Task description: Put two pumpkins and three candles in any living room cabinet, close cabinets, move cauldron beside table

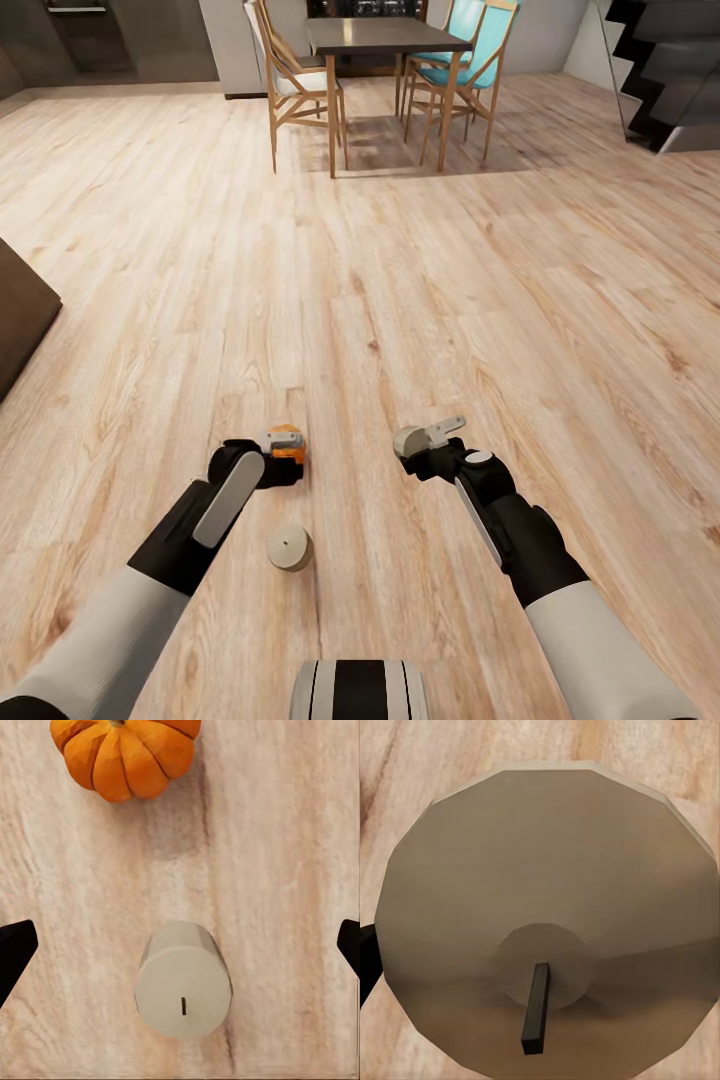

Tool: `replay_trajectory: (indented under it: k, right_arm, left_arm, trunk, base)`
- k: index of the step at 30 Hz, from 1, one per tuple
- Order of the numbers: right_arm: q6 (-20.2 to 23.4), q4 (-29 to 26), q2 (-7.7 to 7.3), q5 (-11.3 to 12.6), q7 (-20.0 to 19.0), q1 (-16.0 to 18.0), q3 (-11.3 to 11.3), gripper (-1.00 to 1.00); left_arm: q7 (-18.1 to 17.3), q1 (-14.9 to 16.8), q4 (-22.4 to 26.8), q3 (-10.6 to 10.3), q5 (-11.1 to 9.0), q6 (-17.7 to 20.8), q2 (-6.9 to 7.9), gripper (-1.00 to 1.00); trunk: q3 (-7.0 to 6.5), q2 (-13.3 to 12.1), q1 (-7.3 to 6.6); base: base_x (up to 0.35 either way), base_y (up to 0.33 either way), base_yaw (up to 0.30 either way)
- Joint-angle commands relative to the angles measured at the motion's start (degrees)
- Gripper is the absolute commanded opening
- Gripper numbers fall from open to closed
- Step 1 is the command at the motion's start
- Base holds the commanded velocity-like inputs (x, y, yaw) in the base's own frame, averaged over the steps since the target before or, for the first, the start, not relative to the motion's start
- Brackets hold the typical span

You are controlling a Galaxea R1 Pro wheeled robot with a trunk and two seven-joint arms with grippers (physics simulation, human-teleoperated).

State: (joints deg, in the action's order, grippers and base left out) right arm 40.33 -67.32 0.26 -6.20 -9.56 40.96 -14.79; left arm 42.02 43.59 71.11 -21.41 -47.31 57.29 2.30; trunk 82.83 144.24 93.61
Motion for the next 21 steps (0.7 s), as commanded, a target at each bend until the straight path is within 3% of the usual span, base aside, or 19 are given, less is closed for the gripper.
replay_trajectory:
  k: [1, 6, 10, 21]
  right_arm:
    - [0.0, 0.0, 0.00, 0.2, 0.1, 0.0, 0.0, -1.00]
    - [0.0, 0.0, 0.00, 0.1, 0.1, 0.0, 0.0, -1.00]
    - [0.0, -0.1, 0.00, 0.2, 0.1, 0.0, 0.0, -1.00]
    - [0.0, -0.3, -0.02, 0.2, 0.0, 0.0, 0.0, -1.00]
  left_arm:
    - [0.1, 0.0, -1.0, -0.1, 0.1, 0.0, -0.85, 1.00]
    - [0.3, 0.0, -2.8, -0.1, 0.3, -0.1, -1.87, 1.00]
    - [0.3, 0.0, -5.2, -0.1, 0.5, -0.1, -1.97, 1.00]
    - [0.3, 0.0, -5.5, -0.1, 0.5, -0.8, -2.03, 1.00]
  trunk:
    - [0.00, 0.0, 0.00]
    - [0.00, 0.0, 0.00]
    - [0.00, 0.0, 0.00]
    - [0.00, 0.0, 0.00]
  base:
    - [0.000, 0.000, 0.000]
    - [0.000, 0.000, 0.000]
    - [0.000, 0.000, 0.000]
    - [0.000, 0.000, 0.000]
